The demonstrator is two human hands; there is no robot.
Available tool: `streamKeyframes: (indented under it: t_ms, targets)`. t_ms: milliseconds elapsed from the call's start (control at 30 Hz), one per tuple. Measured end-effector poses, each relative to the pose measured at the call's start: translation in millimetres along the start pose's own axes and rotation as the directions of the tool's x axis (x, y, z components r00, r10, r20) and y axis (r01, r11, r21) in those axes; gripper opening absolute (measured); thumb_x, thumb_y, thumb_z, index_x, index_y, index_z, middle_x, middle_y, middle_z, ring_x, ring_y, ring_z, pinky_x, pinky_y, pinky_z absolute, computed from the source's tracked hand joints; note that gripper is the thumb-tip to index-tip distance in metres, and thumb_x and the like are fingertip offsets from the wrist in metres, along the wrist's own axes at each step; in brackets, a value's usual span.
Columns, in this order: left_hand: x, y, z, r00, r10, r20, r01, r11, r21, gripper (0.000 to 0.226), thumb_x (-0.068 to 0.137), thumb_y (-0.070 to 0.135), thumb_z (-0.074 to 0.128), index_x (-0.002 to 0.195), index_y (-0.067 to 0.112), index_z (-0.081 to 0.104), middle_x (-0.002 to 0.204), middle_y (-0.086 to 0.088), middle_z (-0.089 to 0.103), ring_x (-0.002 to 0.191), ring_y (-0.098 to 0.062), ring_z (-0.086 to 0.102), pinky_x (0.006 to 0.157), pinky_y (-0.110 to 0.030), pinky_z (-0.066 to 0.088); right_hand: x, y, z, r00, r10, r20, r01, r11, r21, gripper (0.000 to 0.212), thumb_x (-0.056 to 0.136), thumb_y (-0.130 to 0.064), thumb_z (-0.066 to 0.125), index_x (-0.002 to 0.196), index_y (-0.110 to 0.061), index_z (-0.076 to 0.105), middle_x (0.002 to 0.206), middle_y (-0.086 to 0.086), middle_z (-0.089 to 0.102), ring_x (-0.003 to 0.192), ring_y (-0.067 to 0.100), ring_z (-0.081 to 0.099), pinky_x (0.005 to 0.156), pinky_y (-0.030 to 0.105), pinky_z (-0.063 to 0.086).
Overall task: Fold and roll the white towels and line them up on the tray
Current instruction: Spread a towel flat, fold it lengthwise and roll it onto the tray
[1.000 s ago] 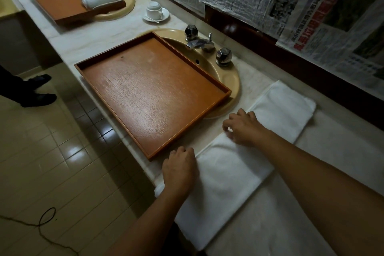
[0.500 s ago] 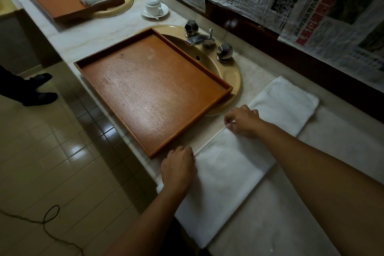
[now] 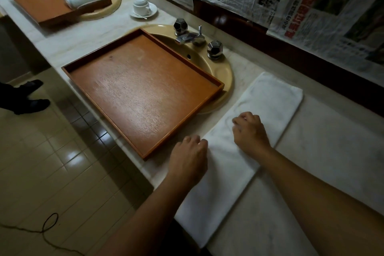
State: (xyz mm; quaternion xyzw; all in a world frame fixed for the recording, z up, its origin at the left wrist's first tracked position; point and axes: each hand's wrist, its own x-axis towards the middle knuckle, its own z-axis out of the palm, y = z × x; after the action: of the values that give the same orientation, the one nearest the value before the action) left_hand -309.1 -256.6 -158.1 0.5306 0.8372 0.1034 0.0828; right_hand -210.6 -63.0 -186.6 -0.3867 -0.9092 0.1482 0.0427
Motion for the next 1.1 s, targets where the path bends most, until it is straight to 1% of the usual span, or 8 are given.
streamKeyframes:
  t_ms: [100, 300, 467, 533, 600, 733, 867, 1100]
  targets:
    - [19, 7, 14, 0.989, 0.124, 0.080, -0.126, 0.992, 0.023, 0.037, 0.102, 0.029, 0.044, 0.136, 0.015, 0.049, 0.134, -0.009, 0.053, 0.113, -0.025, 0.053, 0.095, -0.039, 0.046, -3, 0, -7, 0.997, -0.034, 0.070, 0.038, 0.998, -0.056, 0.034, 0.096, -0.031, 0.051, 0.127, -0.019, 0.060, 0.138, 0.005, 0.049, 0.118, 0.027, 0.045, 0.096, 0.039, 0.042]
    - [34, 8, 15, 0.984, 0.133, 0.117, -0.155, 0.967, 0.200, 0.044, 0.104, 0.042, 0.034, 0.133, 0.013, 0.050, 0.131, -0.010, 0.052, 0.113, -0.025, 0.051, 0.096, -0.039, 0.042, -13, 22, -15, 0.961, 0.135, 0.241, -0.101, 0.984, -0.150, 0.064, 0.099, -0.057, 0.036, 0.154, -0.028, 0.024, 0.165, 0.002, 0.009, 0.148, 0.027, 0.013, 0.115, 0.046, 0.022]
    - [78, 14, 19, 0.894, 0.295, 0.336, -0.332, 0.942, 0.056, 0.064, 0.105, 0.050, 0.022, 0.159, 0.021, 0.003, 0.167, -0.005, -0.001, 0.153, -0.024, 0.001, 0.124, -0.045, 0.011, -29, 37, -12, 0.965, 0.209, 0.156, -0.181, 0.968, -0.173, 0.070, 0.098, -0.061, 0.030, 0.157, -0.026, 0.014, 0.166, 0.004, -0.001, 0.151, 0.025, 0.002, 0.117, 0.046, 0.016]
    - [92, 17, 18, 0.902, 0.270, 0.338, -0.318, 0.943, 0.094, 0.058, 0.105, 0.046, 0.027, 0.156, 0.018, 0.023, 0.164, -0.009, 0.019, 0.149, -0.025, 0.023, 0.122, -0.045, 0.023, -37, 49, -9, 0.960, 0.238, 0.144, -0.209, 0.959, -0.192, 0.073, 0.096, -0.065, 0.025, 0.157, -0.026, 0.012, 0.166, 0.002, -0.002, 0.151, 0.023, 0.000, 0.116, 0.046, 0.017]
    - [105, 25, 11, 0.935, 0.269, 0.231, -0.297, 0.950, 0.098, 0.036, 0.104, 0.037, 0.035, 0.125, 0.016, 0.055, 0.131, -0.010, 0.059, 0.113, -0.019, 0.059, 0.102, -0.037, 0.046, -39, 56, -9, 0.961, 0.239, 0.138, -0.212, 0.960, -0.181, 0.074, 0.096, -0.067, 0.024, 0.157, -0.027, 0.011, 0.166, 0.002, -0.002, 0.152, 0.022, -0.001, 0.115, 0.045, 0.017]
    - [137, 43, 11, 0.884, 0.431, 0.183, -0.453, 0.885, 0.108, 0.038, 0.103, 0.037, 0.038, 0.127, 0.013, 0.055, 0.129, -0.010, 0.055, 0.114, -0.024, 0.057, 0.095, -0.040, 0.050, -37, 53, -5, 0.951, 0.292, 0.107, -0.272, 0.948, -0.168, 0.076, 0.093, -0.068, 0.018, 0.157, -0.027, 0.014, 0.166, 0.004, 0.000, 0.152, 0.023, 0.003, 0.115, 0.044, 0.019]
    - [183, 72, 7, 0.858, 0.471, 0.204, -0.513, 0.802, 0.306, 0.031, 0.099, 0.025, 0.041, 0.073, 0.013, 0.054, 0.082, -0.003, 0.063, 0.067, -0.019, 0.058, 0.062, -0.032, 0.046, -25, 60, -7, 0.950, 0.312, -0.024, -0.313, 0.942, -0.121, 0.064, 0.086, -0.059, 0.031, 0.131, -0.022, 0.058, 0.145, 0.006, 0.049, 0.131, 0.027, 0.046, 0.100, 0.045, 0.038]
    - [260, 77, 26, 0.815, 0.548, 0.189, -0.579, 0.785, 0.221, 0.024, 0.098, 0.028, 0.038, 0.098, 0.014, 0.058, 0.096, -0.007, 0.057, 0.078, -0.020, 0.050, 0.069, -0.035, 0.040, 15, 81, -17, 0.925, 0.347, -0.156, -0.373, 0.907, -0.196, 0.041, 0.087, -0.048, 0.037, 0.103, -0.020, 0.062, 0.105, 0.000, 0.056, 0.098, 0.025, 0.054, 0.083, 0.041, 0.041]
